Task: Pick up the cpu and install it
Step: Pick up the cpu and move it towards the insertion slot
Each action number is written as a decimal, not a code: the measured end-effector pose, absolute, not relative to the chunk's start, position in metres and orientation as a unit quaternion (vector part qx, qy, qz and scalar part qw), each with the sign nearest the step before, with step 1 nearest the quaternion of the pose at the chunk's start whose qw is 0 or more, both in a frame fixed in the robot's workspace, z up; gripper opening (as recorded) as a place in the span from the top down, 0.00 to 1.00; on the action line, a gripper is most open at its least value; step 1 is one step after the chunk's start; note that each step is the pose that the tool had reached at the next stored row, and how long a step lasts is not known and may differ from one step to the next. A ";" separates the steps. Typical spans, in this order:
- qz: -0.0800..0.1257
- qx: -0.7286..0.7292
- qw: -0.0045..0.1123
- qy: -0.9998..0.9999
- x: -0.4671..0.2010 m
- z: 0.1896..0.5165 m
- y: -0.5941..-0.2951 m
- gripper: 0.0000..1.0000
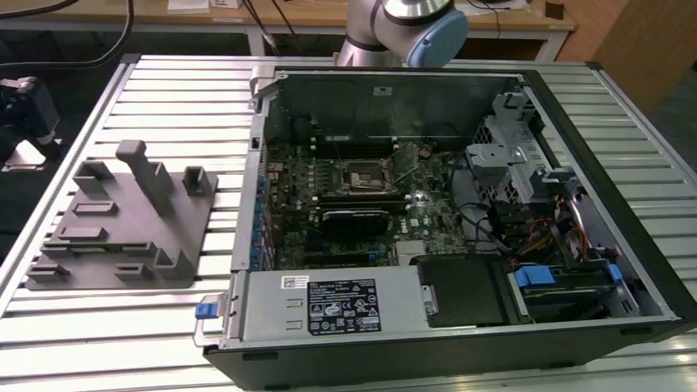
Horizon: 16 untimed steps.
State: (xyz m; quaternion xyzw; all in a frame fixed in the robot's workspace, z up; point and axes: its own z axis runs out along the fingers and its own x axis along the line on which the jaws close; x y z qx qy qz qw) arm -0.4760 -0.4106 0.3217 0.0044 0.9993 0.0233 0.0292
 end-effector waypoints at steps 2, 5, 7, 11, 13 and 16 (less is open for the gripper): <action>0.023 0.004 0.030 0.999 -0.476 0.326 -0.411 0.46; 0.023 0.004 0.031 0.999 -0.476 0.331 -0.411 0.46; 0.023 0.004 0.031 0.999 -0.476 0.335 -0.411 0.46; 0.023 0.004 0.032 0.999 -0.476 0.343 -0.411 0.46; 0.023 0.004 0.033 0.999 -0.476 0.347 -0.411 0.46; 0.023 0.004 0.034 0.999 -0.476 0.353 -0.411 0.46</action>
